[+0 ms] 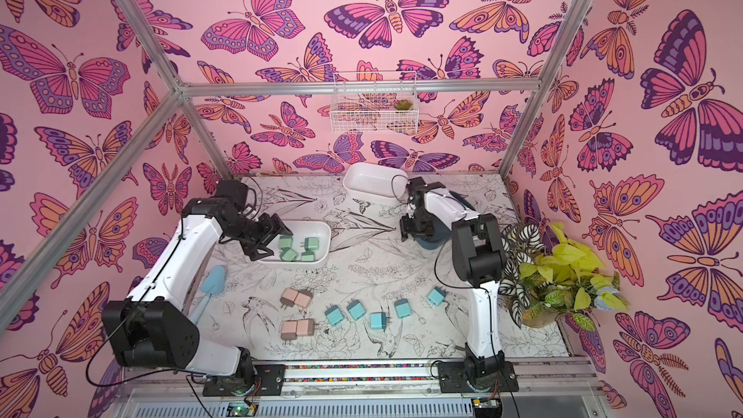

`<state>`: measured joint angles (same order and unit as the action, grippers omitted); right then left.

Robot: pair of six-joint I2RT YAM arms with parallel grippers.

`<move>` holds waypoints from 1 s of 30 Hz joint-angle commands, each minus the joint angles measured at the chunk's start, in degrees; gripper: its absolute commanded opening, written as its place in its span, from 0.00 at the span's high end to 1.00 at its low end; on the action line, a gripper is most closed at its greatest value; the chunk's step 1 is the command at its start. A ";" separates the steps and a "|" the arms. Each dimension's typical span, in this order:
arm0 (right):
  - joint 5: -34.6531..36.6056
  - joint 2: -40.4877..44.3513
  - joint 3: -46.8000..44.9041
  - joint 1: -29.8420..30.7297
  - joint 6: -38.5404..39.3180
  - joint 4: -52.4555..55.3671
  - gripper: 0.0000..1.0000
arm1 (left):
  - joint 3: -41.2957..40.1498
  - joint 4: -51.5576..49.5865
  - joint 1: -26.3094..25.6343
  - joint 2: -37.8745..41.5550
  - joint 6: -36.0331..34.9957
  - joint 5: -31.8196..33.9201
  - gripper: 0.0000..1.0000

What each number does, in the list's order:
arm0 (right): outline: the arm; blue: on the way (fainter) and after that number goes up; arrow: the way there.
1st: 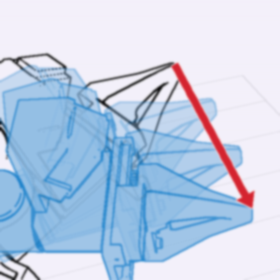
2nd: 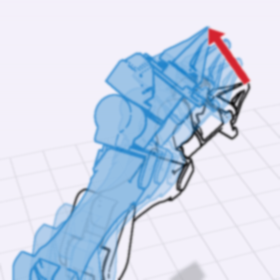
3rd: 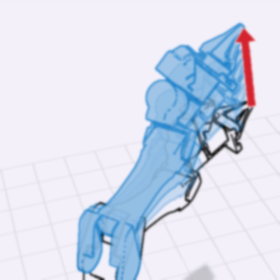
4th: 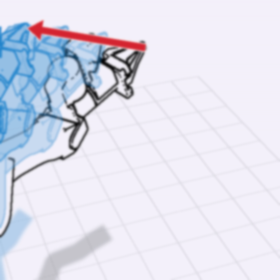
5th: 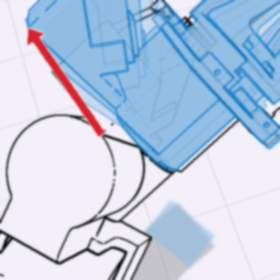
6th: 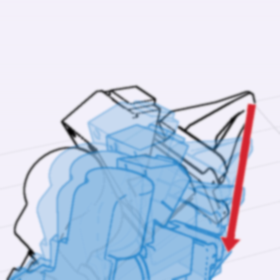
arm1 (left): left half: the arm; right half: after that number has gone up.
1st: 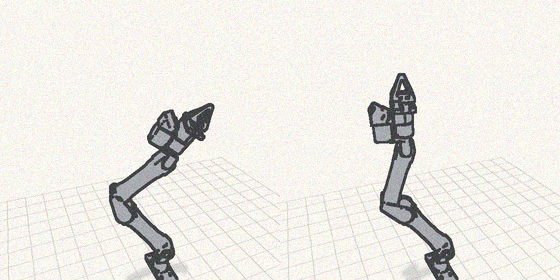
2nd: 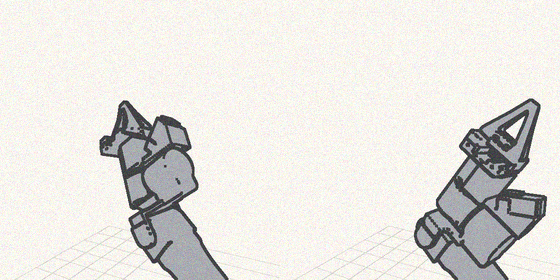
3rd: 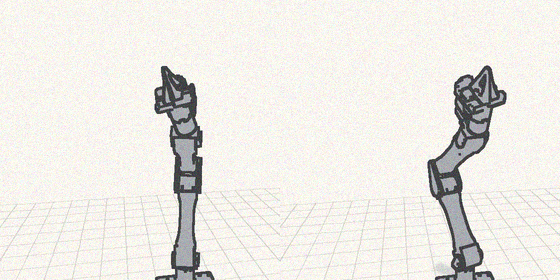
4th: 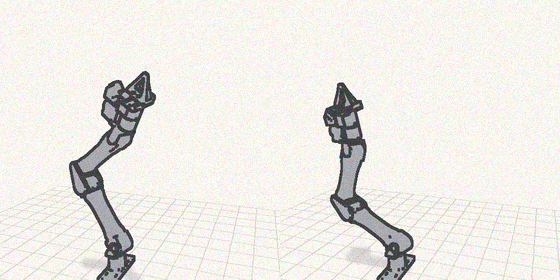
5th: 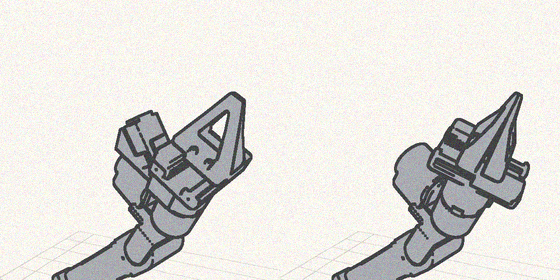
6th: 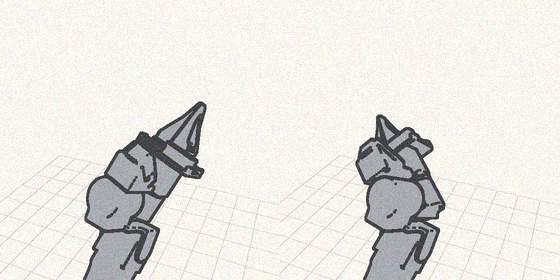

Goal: Place the plugs by color into the storage box
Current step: Move the storage box to the center of the board.

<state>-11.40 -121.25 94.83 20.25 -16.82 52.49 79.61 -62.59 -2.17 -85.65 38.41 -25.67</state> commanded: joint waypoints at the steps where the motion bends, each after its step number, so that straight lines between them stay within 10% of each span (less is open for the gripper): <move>1: -6.28 3.01 -3.00 6.05 -14.05 -8.39 0.37 | 1.06 -0.31 -1.06 -1.51 0.49 0.28 0.18; 9: -4.89 0.44 3.80 17.59 -32.62 -16.88 0.36 | -0.29 -0.25 -1.93 0.17 0.94 1.26 0.18; 18: 3.59 7.56 7.90 17.12 -19.56 -1.95 0.34 | -2.41 -0.19 -2.00 2.37 1.70 1.76 0.18; 30: 12.26 42.06 -27.13 -0.16 -21.67 7.70 0.24 | -0.52 1.84 -6.00 -2.16 3.44 2.42 0.18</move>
<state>-1.21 -82.17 74.00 21.85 -36.47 55.79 78.43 -61.32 -6.83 -85.45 41.17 -23.97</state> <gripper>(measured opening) 0.760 0.818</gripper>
